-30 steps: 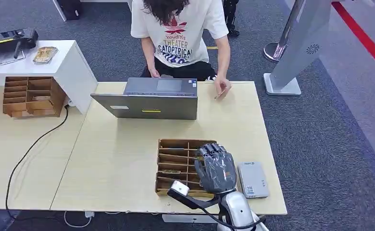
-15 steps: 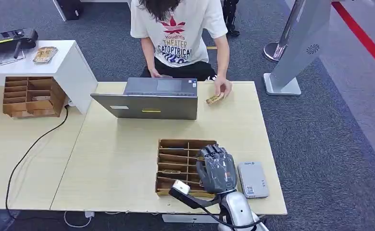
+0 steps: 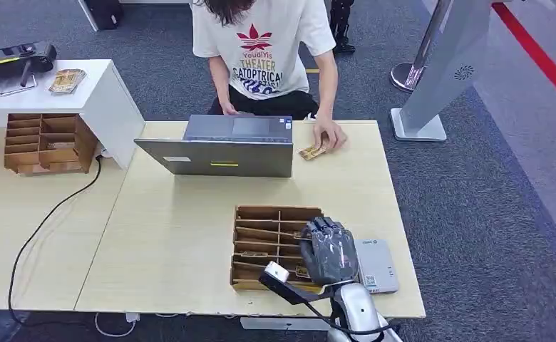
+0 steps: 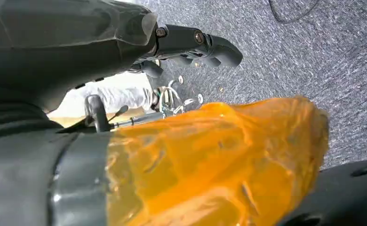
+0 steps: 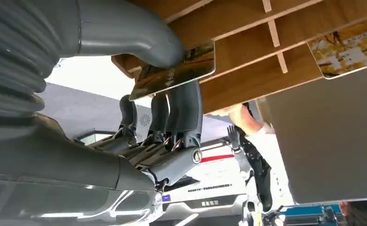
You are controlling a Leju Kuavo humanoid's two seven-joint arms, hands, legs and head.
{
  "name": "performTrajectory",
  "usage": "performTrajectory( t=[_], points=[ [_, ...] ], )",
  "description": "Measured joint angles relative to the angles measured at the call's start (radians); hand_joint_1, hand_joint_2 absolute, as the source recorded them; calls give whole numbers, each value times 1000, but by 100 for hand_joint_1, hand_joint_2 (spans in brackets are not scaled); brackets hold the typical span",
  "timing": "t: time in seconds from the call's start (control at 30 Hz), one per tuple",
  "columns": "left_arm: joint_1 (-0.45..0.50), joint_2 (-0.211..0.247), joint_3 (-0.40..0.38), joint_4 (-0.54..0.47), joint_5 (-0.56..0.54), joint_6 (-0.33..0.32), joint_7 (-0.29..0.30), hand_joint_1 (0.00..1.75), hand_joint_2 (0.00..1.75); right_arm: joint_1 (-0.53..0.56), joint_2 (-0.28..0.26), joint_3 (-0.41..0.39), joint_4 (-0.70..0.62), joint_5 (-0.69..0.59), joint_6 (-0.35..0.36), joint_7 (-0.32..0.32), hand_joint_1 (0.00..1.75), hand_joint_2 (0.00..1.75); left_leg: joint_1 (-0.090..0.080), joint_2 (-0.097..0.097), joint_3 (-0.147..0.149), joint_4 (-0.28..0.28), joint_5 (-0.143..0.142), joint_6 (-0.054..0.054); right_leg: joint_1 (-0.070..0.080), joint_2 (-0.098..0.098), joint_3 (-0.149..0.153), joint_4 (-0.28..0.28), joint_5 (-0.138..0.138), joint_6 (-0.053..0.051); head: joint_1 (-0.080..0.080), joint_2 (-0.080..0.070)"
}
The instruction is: Pass the card to the sensor for recognition and then transmit it.
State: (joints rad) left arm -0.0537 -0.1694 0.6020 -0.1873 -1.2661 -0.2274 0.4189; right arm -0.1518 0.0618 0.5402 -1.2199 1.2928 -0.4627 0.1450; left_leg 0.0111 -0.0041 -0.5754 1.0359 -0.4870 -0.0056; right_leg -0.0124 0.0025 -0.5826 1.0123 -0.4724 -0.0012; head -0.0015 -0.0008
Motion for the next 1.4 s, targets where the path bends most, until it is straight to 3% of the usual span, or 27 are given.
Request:
performTrajectory(
  t=[0.23, 0.57, 1.13, 1.4],
  points=[
    [0, 0, 4, 0, -7, 0, -1, 0, 0, -1, 0, -18, 15, 3, 0, 5, 124, 175, 0, 0, 0, 0, 0, 0, 0, 0, 0, 0, 0, 0, 0, 0],
    [0, 0, 6, 0, -7, 0, -1, 0, 0, -6, 0, -25, 24, 6, 0, 7, 173, 175, 0, 0, 0, 0, 0, 0, 0, 0, 0, 0, 0, 0, 0, 0],
    [0, 0, 8, 0, -7, 0, -1, 0, 0, -16, 0, -28, 25, -6, 11, 0, 175, 175, 0, 0, 0, 0, 0, 0, 0, 0, 0, 0, 0, 0, 0, 0],
    [0, 0, 24, 0, -15, -2, -3, 0, 0, -3, 0, -43, -52, -182, 30, -89, 175, 175, 0, 0, 0, 0, 0, 0, 0, 0, 0, 0, 0, 0, 0, 0]
  ],
)
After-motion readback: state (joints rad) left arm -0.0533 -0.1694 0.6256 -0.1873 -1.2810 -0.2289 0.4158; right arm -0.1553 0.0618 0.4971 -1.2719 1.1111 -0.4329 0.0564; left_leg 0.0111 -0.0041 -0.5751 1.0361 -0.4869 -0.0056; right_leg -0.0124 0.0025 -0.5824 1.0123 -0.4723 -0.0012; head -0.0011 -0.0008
